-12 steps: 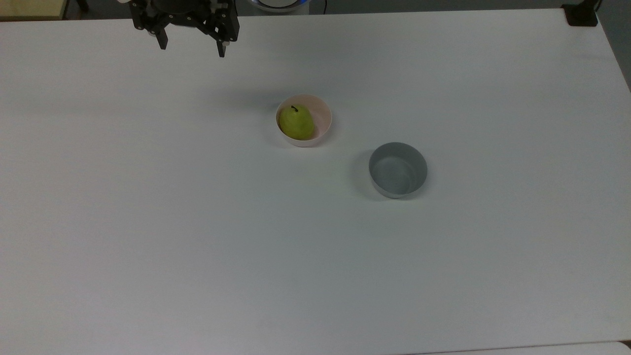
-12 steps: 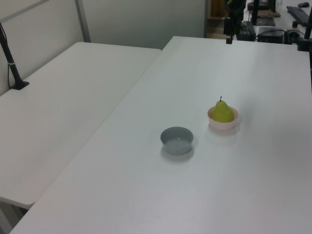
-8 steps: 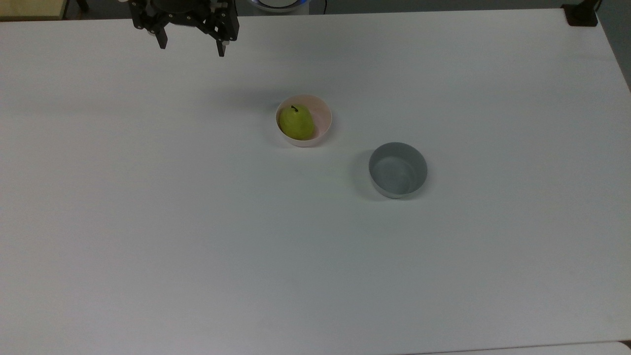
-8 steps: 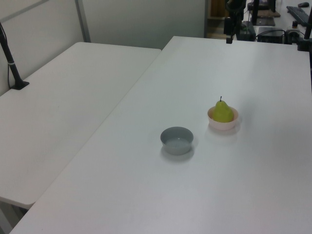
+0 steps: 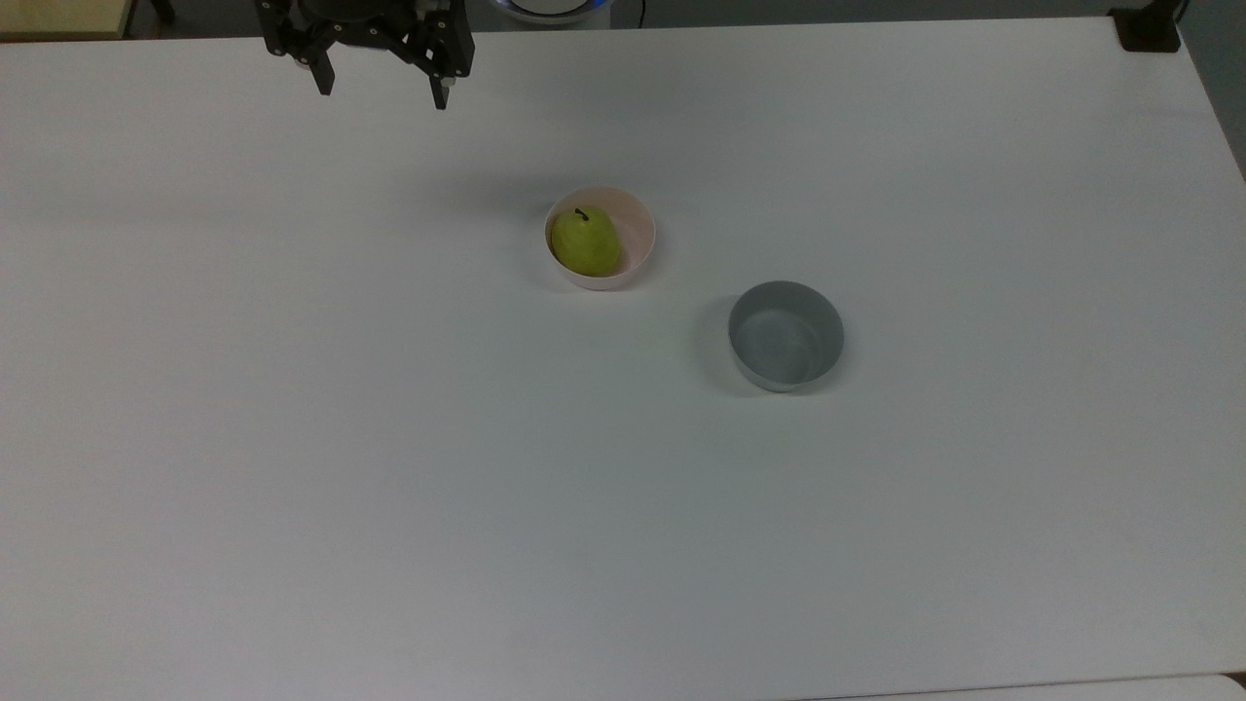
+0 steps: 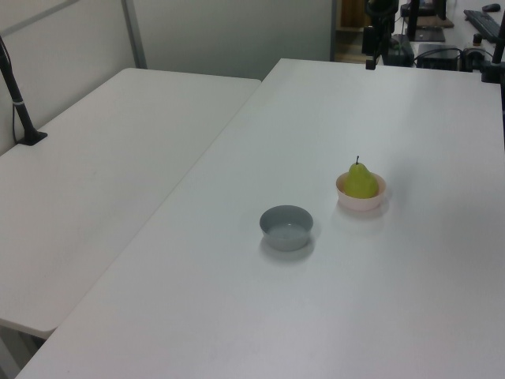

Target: Pick up a pear from the bowl

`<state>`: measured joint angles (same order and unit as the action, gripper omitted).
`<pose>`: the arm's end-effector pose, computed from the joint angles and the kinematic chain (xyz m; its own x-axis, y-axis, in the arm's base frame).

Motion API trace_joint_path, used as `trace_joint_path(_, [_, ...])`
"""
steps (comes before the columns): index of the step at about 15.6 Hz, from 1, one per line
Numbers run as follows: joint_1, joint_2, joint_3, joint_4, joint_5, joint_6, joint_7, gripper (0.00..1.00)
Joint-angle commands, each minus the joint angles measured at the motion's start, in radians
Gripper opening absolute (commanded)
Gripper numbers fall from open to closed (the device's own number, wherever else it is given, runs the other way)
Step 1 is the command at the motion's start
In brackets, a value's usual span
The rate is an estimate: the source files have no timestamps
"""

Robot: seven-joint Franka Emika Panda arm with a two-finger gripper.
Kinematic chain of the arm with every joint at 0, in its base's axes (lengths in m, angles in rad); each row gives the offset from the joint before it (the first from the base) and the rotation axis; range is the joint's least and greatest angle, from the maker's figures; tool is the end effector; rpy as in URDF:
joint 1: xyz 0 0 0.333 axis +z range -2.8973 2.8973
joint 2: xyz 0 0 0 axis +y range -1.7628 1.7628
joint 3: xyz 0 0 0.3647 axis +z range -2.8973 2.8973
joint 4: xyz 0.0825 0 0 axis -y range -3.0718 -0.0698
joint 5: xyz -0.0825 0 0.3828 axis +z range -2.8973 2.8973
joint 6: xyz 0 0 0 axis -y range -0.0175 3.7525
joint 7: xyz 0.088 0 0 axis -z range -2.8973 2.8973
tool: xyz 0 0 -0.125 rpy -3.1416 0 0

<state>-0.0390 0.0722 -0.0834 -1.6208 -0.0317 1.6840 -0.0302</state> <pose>0.5808 -0.0733 0.6005 0.9960 -0.0884 -0.0100 -0.0879 -0.9954 0.0372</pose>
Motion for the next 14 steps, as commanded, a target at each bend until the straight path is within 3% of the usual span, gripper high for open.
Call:
trace_joint_path(1, [0.002,-0.012,-0.001,-0.001,0.03,-0.02,0.004,1.0])
trace_joint_path(8, [0.171,0.0,-0.004,-0.001,0.027,-0.018,0.019,1.0])
trace_joint_path(11, [0.293,0.014,-0.068,0.001,0.027,-0.012,0.018,1.0])
trace_joint_path(14, [0.315,0.043,-0.07,0.012,0.03,-0.009,0.016,1.0])
